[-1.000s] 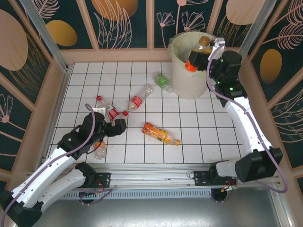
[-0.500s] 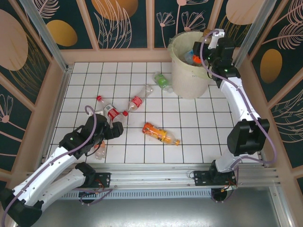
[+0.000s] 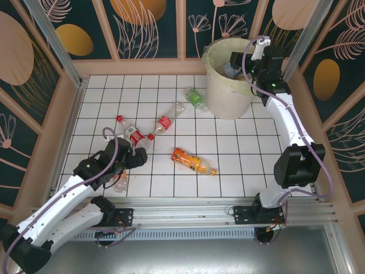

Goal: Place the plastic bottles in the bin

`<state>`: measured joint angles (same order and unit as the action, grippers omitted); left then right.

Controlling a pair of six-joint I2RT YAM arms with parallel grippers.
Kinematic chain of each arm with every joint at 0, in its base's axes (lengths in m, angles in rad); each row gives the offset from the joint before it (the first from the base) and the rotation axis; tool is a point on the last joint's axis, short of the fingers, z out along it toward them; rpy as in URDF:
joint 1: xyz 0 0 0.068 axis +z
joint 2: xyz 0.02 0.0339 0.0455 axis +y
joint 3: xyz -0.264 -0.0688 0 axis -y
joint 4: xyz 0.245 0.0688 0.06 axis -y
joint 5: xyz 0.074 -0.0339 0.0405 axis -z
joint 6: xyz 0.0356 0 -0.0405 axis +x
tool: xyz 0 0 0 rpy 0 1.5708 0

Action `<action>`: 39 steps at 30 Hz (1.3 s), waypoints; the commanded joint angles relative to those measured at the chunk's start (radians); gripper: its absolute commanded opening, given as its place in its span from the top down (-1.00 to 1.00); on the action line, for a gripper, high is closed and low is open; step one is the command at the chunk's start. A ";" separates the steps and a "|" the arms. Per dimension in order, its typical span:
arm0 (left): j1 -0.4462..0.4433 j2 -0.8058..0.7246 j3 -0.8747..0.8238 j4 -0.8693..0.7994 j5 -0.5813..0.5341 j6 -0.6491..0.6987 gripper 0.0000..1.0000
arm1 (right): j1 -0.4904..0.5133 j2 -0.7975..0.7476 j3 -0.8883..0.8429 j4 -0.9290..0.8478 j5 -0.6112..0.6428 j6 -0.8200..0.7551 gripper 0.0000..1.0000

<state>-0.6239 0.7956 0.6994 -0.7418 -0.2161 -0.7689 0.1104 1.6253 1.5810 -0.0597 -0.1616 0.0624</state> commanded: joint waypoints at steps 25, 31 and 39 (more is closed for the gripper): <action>0.002 0.316 0.057 -0.388 0.033 -0.116 -0.97 | 0.273 -0.579 -0.650 0.136 -0.660 0.160 -0.90; 0.002 0.436 0.051 -0.376 0.037 -0.086 -0.97 | 0.342 -0.599 -0.695 0.112 -0.708 0.152 -0.95; 0.003 0.531 0.036 -0.344 0.057 -0.056 -0.91 | 0.368 -0.629 -0.720 0.096 -0.670 0.132 -0.95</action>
<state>-0.6239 1.3117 0.7437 -1.0866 -0.1745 -0.8501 0.4732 1.0248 0.8696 0.0181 -0.8200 0.2119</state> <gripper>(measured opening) 0.962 0.973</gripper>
